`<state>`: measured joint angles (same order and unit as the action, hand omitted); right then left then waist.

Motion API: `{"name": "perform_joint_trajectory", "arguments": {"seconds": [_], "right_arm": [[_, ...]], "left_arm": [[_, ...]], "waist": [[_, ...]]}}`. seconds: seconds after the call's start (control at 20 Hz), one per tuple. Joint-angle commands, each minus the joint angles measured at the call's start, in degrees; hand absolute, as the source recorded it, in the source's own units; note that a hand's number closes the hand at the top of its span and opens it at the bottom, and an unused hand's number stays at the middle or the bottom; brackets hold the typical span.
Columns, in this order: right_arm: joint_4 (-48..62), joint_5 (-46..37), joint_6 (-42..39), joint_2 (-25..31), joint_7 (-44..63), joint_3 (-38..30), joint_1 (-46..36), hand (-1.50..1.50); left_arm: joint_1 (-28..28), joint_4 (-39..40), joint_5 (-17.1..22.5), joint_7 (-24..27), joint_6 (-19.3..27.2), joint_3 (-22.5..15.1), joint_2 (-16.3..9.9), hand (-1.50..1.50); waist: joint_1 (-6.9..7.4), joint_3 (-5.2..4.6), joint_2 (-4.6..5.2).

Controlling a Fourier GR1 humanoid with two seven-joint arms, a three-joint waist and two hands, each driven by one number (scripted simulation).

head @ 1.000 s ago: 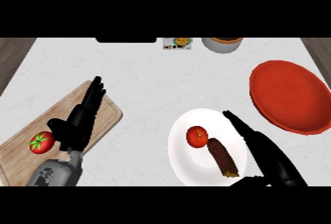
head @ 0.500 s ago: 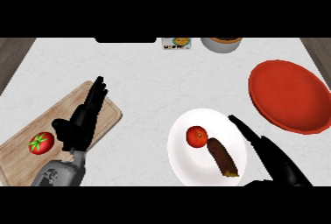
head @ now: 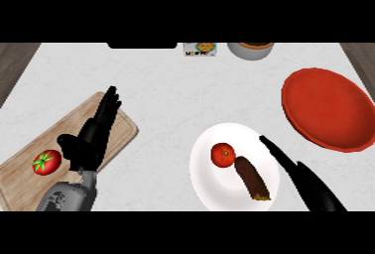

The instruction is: Pick the sweet potato from the plate and place it in the bowl

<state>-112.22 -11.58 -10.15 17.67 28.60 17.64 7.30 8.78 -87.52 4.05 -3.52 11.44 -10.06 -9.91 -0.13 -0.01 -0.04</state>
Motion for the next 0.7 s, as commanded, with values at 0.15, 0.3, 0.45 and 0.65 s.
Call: {"name": "perform_joint_trajectory", "arguments": {"seconds": [0.15, 0.3, 0.45, 0.65], "right_arm": [[6.56, -3.53, 0.19, -6.02, -2.56, 1.31, -0.89, -1.5], [4.45, -3.85, -0.24, -7.1, -0.44, 1.0, 0.31, -1.5], [10.83, -1.54, -1.41, -6.31, -6.33, -3.68, -2.39, -1.5], [15.87, -6.66, 1.76, -7.54, -13.75, -1.23, 1.66, -1.5]], "left_arm": [[-0.19, 0.42, -1.33, -0.23, -2.48, 2.77, 1.44, 0.0], [-0.96, -0.73, -2.79, -1.01, -3.62, 2.59, 2.06, 0.0], [0.13, -1.26, -5.25, -2.59, -1.59, 1.43, 3.59, 0.0], [1.64, -0.06, -5.09, -2.83, -2.53, 3.1, 4.23, 0.0]], "waist": [[0.08, 0.01, 0.02], [0.05, 0.01, 0.01], [0.1, 0.02, 0.03], [0.01, 0.02, 0.03]]}}
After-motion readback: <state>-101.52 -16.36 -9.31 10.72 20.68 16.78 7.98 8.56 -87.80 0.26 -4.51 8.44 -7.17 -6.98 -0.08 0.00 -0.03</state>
